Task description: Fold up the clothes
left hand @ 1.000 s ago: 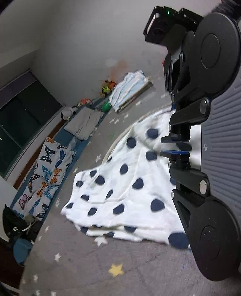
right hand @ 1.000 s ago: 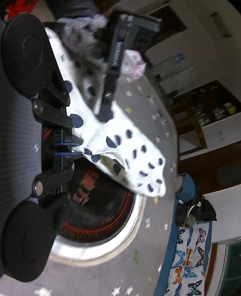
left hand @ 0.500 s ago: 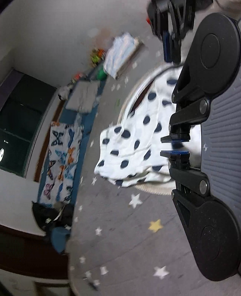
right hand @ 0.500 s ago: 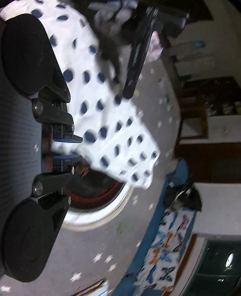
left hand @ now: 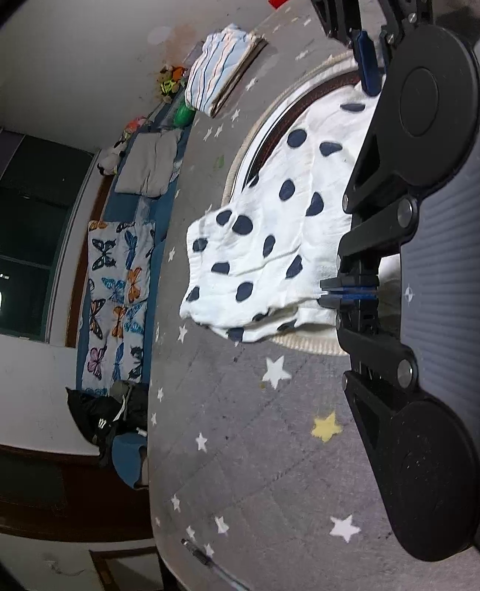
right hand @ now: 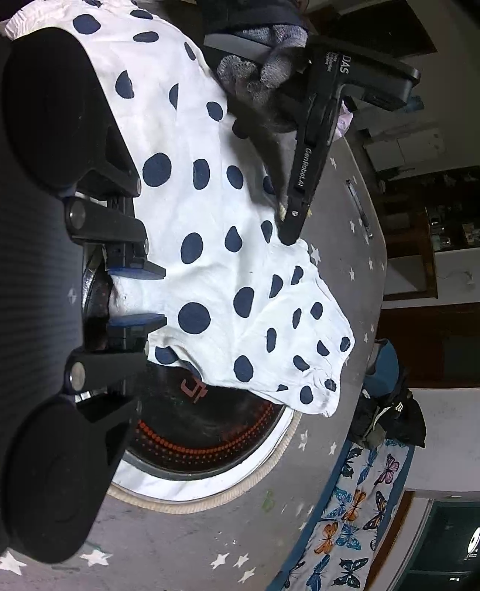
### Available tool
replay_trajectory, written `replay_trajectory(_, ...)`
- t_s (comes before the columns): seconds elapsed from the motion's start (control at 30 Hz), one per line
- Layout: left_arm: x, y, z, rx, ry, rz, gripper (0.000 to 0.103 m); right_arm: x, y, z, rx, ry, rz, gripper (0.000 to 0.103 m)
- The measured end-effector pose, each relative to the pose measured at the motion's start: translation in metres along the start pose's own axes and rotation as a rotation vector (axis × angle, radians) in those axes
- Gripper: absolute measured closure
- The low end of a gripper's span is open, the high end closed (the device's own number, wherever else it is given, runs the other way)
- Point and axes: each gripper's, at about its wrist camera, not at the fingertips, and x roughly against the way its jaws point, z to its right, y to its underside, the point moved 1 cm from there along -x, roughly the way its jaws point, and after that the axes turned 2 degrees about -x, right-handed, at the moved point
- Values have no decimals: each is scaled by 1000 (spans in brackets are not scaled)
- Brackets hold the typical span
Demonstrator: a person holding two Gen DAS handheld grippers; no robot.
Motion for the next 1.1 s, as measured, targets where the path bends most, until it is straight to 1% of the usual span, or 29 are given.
replay_trajectory(0.07,0,-1,-3,-1,-21,6,103,0,0,-1,2,0,-3,80)
replay_trajectory(0.2,1,-3,-8,21,-18,4,102,1,2,-1,3,-1,-4,79)
replay_trajectory(0.27,6,-7,-10,32,-36,16,102,2,1,0,-2,-4,-6,78)
replay_trajectory(0.37,14,-13,-9,44,1,43,100,3,1,-3,4,-8,-9,73)
replay_trajectory(0.47,13,-19,0,6,19,43,97,2,-1,-6,12,-8,-12,69)
replay_trajectory(0.53,4,-21,5,-14,14,24,92,1,-1,-7,15,-9,-13,67)
replay_trajectory(0.6,-8,-23,7,-21,1,3,82,0,-2,-8,15,-8,-13,66)
replay_trajectory(0.63,-13,-24,8,-25,-6,-7,80,0,-2,-8,14,-8,-12,66)
replay_trajectory(0.73,-25,-25,9,-38,-24,-15,82,0,-1,-8,10,-10,-10,66)
replay_trajectory(0.8,-30,-26,10,-59,-32,-13,97,0,-1,-7,9,-12,-9,66)
replay_trajectory(0.9,-29,-27,9,-74,-56,22,99,0,-1,-7,7,-12,-7,65)
replay_trajectory(0.97,-27,-29,4,-58,-77,52,99,0,1,-6,6,-14,-3,65)
replay_trajectory(1.1,-35,-25,-2,-42,-86,20,98,1,1,-5,6,-22,-1,65)
